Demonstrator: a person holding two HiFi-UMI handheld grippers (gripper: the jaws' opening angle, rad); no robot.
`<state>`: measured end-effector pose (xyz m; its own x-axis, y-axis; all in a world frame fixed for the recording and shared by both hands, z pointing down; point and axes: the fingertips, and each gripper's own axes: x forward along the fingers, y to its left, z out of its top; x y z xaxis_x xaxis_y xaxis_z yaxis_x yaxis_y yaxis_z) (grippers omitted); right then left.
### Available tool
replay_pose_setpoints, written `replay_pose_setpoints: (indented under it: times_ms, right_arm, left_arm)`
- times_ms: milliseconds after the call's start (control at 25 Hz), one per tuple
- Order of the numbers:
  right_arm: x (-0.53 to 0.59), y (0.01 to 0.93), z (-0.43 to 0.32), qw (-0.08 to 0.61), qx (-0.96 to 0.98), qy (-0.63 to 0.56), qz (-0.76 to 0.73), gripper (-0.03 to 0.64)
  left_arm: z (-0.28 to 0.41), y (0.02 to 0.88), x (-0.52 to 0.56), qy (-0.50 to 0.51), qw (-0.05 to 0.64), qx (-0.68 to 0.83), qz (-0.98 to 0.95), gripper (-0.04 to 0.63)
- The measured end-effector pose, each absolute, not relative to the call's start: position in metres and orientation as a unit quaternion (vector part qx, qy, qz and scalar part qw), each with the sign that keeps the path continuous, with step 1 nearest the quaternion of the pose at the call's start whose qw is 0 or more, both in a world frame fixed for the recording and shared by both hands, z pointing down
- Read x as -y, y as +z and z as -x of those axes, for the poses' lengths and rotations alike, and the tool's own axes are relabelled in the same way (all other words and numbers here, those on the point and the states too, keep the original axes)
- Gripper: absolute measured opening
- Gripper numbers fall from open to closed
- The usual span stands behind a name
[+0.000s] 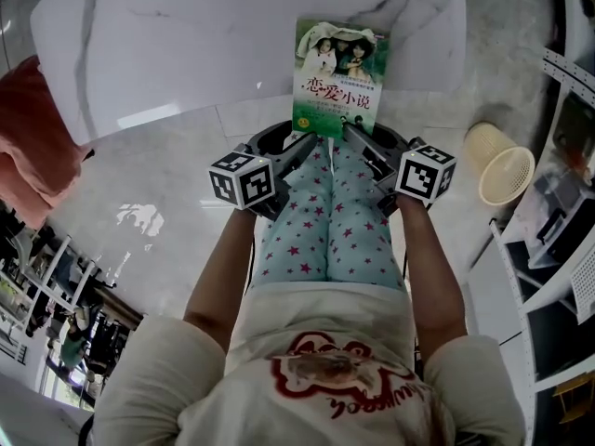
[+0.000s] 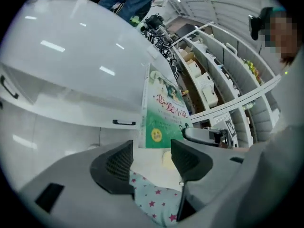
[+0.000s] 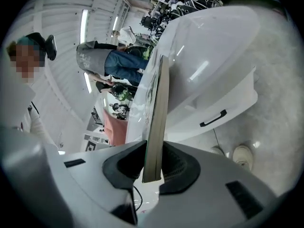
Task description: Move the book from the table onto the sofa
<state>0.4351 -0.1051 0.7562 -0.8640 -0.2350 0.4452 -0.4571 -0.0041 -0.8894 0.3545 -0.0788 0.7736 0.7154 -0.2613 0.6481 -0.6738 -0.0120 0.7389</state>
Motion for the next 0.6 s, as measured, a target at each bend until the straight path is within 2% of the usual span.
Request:
replay_pose_setpoints:
  times_ms: [360,600]
  right_arm:
    - [0.102,0.758,-0.441,0.113,0.722,0.646,-0.22,0.072]
    - [0.105,0.743,-0.44,0.133,0.744,0.608,-0.242,0.084]
  left_arm:
    - [-0.394,0.776,0.103,0.103,0.668,0.183,-0.714,0.233]
    - [-0.392,0.759,0.112,0.106,0.625,0.244,-0.734,0.174]
